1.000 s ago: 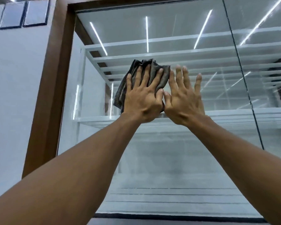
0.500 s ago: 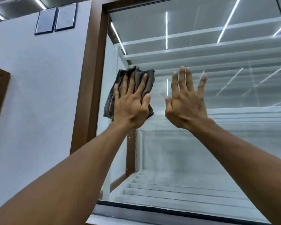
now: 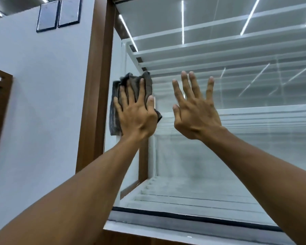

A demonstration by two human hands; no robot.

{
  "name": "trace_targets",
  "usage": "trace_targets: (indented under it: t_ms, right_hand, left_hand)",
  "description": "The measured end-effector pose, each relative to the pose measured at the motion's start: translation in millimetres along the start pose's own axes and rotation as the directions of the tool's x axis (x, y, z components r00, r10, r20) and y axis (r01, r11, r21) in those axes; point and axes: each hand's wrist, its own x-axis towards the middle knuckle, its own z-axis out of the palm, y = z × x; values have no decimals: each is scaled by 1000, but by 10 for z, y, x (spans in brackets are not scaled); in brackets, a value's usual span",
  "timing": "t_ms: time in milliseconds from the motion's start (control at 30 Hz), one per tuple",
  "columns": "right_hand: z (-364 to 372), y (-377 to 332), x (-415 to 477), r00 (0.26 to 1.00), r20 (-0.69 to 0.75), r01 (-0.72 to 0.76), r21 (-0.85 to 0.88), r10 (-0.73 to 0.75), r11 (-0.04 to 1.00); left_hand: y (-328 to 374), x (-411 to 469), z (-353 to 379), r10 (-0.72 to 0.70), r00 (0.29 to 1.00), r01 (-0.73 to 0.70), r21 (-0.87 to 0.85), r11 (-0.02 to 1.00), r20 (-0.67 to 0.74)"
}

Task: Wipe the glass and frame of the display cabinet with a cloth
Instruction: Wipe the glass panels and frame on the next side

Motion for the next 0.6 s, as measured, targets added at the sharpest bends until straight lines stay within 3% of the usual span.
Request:
trace_targets:
  t_ms: [33,133,167,233,300,333,433,467,567,600]
  right_hand:
    - [-5,-1,0,1000,1,4,17,-4,1000]
    - [-81,114,8,998,10,66,139,-68,988]
    - [-121,201,1,994,31,98,154,-104,983]
    - [-203,423,-63,988,62,130,120,-138,984]
    - [-261,650,-178,996,48,72,67,-75,995]
    - [-271,754,-242,999,37,23,48,-25,999]
    - [-263,977,-396,999,0,-38,29,38,999]
    - [-240,1019,-425,1000,-5,-30,32,30,999]
    - [-181,1042,-437,1000,-21,-19,30,19,999]
    - [-182,1029,-429,1000,-21,-19,38,20,999]
  left_hand:
    - [138,-52,44,13,1000,-13,16,1000,4]
    - [225,-79,81,357,930,-363,69,929,85]
    - [181,-31,43,362,929,-366,58,929,77]
    - [174,17,33,129,991,-129,20,991,24]
    - [379,-31,106,-61,998,60,16,998,9]
    - [516,-89,149,-14,1000,14,33,999,18]
    - [679,-146,227,334,939,-340,65,938,80]
    - [698,-123,239,342,937,-346,60,936,72]
    - [934,-128,337,18,1000,-18,14,1000,0]
    - [1073,-173,375,1,1000,-1,18,1000,4]
